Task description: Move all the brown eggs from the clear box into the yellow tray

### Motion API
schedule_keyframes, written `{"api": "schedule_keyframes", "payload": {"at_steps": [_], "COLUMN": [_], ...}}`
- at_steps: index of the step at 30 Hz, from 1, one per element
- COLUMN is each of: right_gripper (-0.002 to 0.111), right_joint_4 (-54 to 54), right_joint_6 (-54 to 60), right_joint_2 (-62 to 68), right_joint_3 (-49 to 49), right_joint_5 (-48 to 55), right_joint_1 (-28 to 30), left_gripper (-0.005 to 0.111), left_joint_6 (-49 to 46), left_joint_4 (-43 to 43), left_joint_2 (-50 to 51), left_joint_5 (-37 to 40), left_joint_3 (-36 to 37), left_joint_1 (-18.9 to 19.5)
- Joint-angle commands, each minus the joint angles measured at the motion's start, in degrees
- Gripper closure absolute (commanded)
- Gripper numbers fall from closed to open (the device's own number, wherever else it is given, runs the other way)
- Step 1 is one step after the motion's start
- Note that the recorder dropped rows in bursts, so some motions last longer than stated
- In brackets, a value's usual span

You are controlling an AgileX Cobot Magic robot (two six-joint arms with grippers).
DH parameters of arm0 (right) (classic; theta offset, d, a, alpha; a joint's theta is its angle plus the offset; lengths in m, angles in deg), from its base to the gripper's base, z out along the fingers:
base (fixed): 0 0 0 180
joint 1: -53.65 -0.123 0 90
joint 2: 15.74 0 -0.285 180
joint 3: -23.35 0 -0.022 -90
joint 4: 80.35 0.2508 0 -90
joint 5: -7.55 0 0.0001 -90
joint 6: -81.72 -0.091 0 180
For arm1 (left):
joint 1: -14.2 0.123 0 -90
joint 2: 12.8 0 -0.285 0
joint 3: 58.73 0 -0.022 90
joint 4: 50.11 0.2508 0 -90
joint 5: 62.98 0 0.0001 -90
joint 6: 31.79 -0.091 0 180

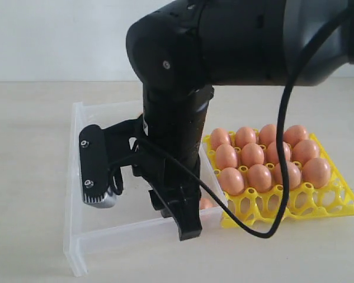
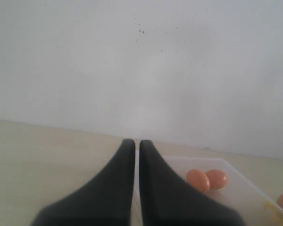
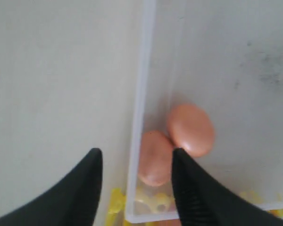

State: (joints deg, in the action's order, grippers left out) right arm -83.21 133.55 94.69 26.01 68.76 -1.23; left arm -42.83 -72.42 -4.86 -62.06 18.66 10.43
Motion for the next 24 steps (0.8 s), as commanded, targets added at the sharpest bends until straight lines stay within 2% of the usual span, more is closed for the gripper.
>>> {"api": "schedule_keyframes", "payload": {"at_steps": [1, 7, 13, 24], "right_gripper": [0.058, 0.058, 0.058, 0.058], "right_joint_4": [-4.4, -5.0, -12.7, -17.0], "right_joint_6": [-1.7, -1.3, -1.4, -3.6], "right_joint_2": [0.7, 6.1, 10.2, 14.4], "right_joint_3": [0.2, 0.2, 0.2, 0.2], "right_joint_5": [-6.3, -5.3, -6.8, -13.1], "right_joint_1": [-0.1, -0.1, 0.0, 0.6], "left_gripper": [0.103, 0.103, 0.103, 0.103], "left_joint_6": [0.4, 0.4, 0.4, 0.4], "left_joint_4": [-0.6, -0.6, -0.6, -0.6], "left_joint_2": [-0.2, -0.2, -0.2, -0.2], "left_joint_5": [-0.9, -0.9, -0.9, -0.9], "left_joint_3": [-0.2, -0.2, -0.2, -0.2], "left_joint_1": [-0.3, -0.3, -0.3, -0.3]}}
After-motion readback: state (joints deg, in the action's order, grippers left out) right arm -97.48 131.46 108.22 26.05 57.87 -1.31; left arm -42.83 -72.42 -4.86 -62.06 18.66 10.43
